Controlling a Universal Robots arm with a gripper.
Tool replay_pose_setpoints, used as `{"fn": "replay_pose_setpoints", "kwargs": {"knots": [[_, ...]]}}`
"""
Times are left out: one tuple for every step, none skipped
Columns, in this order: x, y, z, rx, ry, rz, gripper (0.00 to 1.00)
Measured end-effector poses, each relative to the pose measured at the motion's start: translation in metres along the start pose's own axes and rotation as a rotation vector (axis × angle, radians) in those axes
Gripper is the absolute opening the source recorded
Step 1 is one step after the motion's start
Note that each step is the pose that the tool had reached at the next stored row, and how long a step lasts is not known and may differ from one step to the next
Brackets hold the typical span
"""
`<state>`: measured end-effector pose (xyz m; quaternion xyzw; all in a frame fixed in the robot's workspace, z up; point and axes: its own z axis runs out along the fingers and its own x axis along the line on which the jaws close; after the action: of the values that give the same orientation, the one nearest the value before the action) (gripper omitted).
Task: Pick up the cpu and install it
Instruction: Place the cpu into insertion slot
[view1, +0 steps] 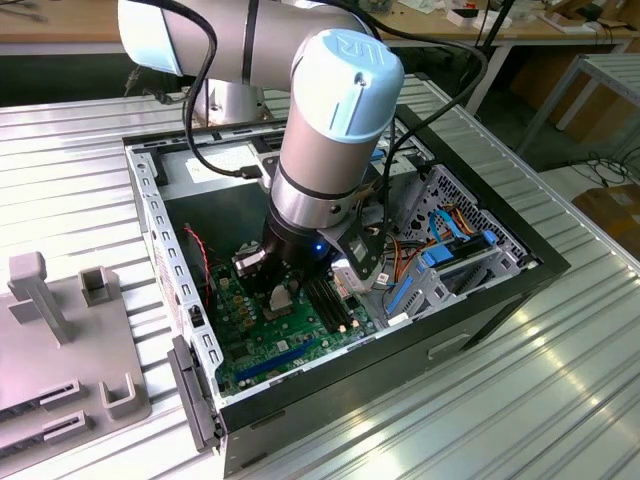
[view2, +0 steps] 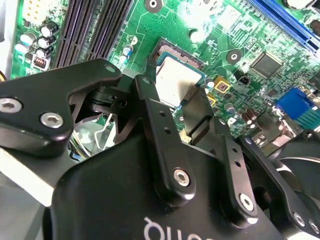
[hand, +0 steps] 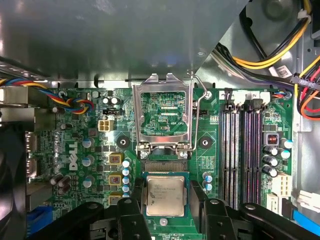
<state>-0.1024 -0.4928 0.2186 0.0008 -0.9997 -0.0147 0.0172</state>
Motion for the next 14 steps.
{"fn": "replay_pose_setpoints", "kwargs": {"knots": [[0.0, 0.0, 0.0001, -0.0012, 0.0, 0.0, 0.46], [0.0001, 0.0001, 0.0002, -0.0028, -0.0001, 0.0, 0.46], [0.0, 0.0, 0.0008, -0.0061, -0.0002, 0.0, 0.46], [0.0, 0.0, 0.0015, -0.0074, -0.0001, 0.0, 0.46], [-0.0001, 0.0, 0.0021, -0.0075, 0.0, 0.0, 0.46], [-0.0001, -0.0001, 0.0027, -0.0075, 0.0, 0.0, 0.46], [-0.0001, -0.0001, 0.0032, -0.0075, 0.0, 0.0, 0.46], [-0.0001, -0.0001, 0.0037, -0.0075, 0.0, 0.0, 0.46], [-0.0001, -0.0001, 0.0042, -0.0075, 0.0, 0.0, 0.46], [-0.0002, -0.0001, 0.0047, -0.0076, 0.0, 0.0, 0.46], [-0.0001, -0.0002, 0.0051, -0.0074, 0.0001, 0.0, 0.46], [-0.0001, -0.0002, 0.0053, -0.0073, 0.0001, 0.0, 0.46], [-0.0002, -0.0002, 0.0057, -0.0075, 0.0, 0.0, 0.46], [-0.0002, -0.0002, 0.0061, -0.0077, -0.0001, 0.0, 0.46]]}}
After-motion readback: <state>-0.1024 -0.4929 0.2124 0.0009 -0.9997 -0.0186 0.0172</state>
